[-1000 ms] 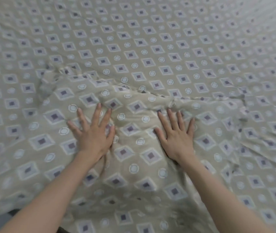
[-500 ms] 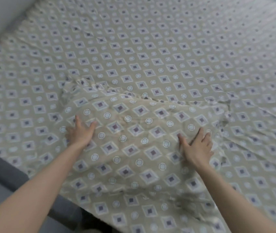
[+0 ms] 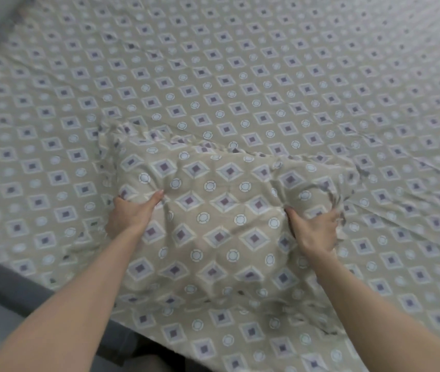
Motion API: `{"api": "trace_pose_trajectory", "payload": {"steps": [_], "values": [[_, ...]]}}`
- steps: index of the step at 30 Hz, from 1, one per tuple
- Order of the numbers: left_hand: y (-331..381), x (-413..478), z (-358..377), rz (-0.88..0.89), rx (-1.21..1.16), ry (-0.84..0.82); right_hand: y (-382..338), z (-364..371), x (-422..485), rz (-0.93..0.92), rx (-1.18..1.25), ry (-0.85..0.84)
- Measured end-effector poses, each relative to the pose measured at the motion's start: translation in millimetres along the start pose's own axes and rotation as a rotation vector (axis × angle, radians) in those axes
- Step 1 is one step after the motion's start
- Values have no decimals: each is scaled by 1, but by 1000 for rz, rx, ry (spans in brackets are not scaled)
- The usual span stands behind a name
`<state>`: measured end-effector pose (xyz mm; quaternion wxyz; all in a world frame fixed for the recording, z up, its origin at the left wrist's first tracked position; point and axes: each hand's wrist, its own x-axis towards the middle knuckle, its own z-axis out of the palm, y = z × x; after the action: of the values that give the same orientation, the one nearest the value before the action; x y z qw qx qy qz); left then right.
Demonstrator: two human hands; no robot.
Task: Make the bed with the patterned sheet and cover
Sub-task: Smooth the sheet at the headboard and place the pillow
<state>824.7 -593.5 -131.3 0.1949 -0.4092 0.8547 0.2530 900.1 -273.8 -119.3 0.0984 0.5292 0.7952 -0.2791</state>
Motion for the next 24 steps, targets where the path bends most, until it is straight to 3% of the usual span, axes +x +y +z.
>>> {"api": "trace_pose_trajectory", "payload": {"steps": [8,14,20,24], "values": [[23,-54,-54,2,-109,168,-61,-54,-64,-240,15,95],[21,-70,-153,-77,-350,267,-155,-99,-119,-507,60,97],[1,-24,-261,-149,-582,353,-276,-89,-201,-721,116,76],[-31,51,-320,-263,-750,380,-378,-32,-259,-862,64,17]]}}
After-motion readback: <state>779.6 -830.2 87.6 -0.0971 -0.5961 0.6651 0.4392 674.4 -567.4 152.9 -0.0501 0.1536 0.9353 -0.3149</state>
